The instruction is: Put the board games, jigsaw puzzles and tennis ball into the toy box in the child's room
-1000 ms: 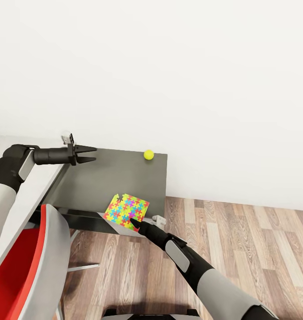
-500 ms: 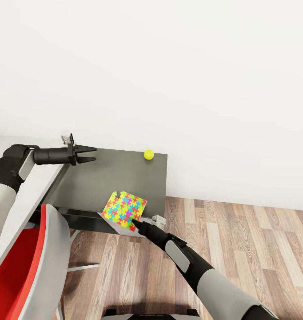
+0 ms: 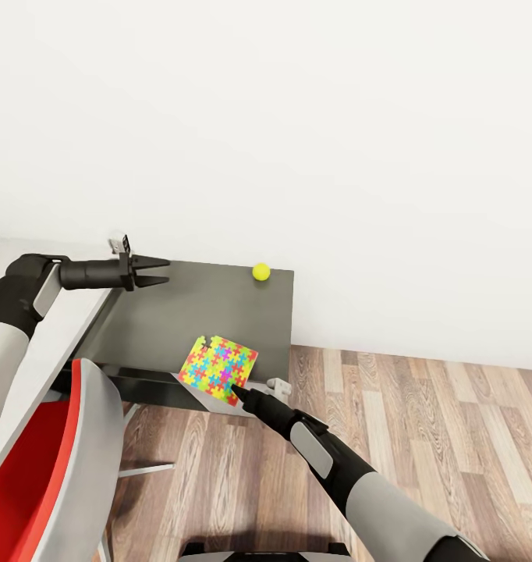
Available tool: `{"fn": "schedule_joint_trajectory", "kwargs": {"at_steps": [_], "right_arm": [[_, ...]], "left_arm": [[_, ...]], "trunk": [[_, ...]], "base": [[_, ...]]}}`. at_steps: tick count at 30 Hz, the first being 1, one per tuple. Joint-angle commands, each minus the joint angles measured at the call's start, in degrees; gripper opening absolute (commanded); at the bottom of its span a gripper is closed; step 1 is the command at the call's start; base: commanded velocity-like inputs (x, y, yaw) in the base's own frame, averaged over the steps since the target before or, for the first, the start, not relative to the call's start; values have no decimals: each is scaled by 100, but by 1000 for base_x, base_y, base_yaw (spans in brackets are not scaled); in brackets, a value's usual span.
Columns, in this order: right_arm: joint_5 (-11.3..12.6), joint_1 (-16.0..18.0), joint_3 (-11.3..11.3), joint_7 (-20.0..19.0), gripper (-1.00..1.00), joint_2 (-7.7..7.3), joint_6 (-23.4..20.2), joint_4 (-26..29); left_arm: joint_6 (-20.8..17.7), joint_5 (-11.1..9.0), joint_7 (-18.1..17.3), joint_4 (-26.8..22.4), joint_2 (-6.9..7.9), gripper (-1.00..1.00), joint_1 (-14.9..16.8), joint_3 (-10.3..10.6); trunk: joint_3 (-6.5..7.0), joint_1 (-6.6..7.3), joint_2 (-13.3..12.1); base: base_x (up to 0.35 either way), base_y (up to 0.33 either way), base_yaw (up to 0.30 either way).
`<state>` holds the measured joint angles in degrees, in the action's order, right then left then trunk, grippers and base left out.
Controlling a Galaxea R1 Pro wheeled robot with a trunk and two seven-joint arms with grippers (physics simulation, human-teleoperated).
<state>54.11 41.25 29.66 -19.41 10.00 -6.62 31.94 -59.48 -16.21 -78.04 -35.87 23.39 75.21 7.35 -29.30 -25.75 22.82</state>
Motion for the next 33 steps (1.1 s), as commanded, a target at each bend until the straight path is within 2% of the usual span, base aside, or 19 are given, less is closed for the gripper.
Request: {"fn": "schedule_joint_trajectory", "kwargs": {"at_steps": [1, 4, 11, 24, 28, 33], "right_arm": [[61, 6, 12, -15, -100, 0, -23, -2], [63, 6, 13, -70, -100, 0, -23, 32], [49, 6, 14, -539, -100, 0, -30, 73], [32, 7, 22, -579, -100, 0, -69, 84], [30, 7, 15, -602, -100, 0, -334, 97], [33, 6, -10, -601, -100, 0, -407, 199]], "left_arm": [[-52, -7, -21, 1, 10, 100, 3, 26], [-52, -5, -22, 1, 8, 100, 2, 27], [-52, 3, -20, 1, 7, 100, 2, 29], [-52, -42, -31, 6, 17, 100, -7, 14], [-52, -51, -35, 9, 16, 100, -7, 12], [-52, -50, -36, 22, 23, 100, -10, 13]], "trunk": [[-8, -3, 10], [-8, -3, 10], [-8, -3, 10], [-8, -3, 10], [-8, -3, 10], [-8, -3, 10]], "base": [[0, 0, 0], [0, 0, 0], [0, 0, 0], [0, 0, 0], [0, 0, 0], [0, 0, 0]]}}
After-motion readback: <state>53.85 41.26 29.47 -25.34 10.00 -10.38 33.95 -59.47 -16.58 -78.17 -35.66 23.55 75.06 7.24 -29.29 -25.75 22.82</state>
